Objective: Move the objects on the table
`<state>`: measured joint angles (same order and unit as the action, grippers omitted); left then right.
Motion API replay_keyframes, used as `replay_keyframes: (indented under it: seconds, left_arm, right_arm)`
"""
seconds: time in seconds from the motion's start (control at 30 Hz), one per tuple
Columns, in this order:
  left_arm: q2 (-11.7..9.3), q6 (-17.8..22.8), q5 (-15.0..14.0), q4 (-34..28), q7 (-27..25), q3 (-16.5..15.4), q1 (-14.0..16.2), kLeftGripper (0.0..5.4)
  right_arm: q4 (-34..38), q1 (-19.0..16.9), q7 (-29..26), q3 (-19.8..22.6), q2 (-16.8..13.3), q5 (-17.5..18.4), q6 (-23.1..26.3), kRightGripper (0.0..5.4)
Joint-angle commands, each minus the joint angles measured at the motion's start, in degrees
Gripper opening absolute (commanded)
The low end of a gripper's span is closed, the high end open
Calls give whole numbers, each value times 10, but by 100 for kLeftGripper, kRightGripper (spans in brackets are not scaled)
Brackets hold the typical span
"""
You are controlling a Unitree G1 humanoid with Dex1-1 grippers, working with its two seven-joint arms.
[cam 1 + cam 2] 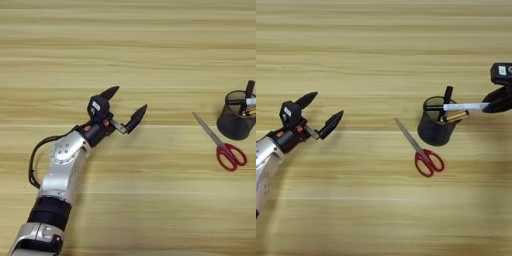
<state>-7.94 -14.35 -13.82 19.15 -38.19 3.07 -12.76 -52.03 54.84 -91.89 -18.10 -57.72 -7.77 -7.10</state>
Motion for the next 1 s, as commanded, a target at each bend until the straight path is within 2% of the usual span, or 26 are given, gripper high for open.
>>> replay_keyframes:
  seconds: [0.03,0.37,0.6,0.67,1.0]
  left_arm:
    - [-2,-5,6,-3,1,1,-3,540]
    - [-3,-6,6,0,-1,0,-4,540]
    - [-2,-6,6,-1,1,1,-3,540]
    - [-2,-6,6,-1,1,1,-3,540]
    - [-1,-6,6,0,1,1,-3,540]
  right_arm:
    - [-7,8,-3,-6,-1,-16,-13,75]
    - [-20,10,1,-1,-2,-37,-28,75]
    - [-22,14,2,10,11,-32,-24,75]
    - [-22,15,2,13,13,-31,-22,114]
    - [-24,26,6,29,16,-31,-14,204]
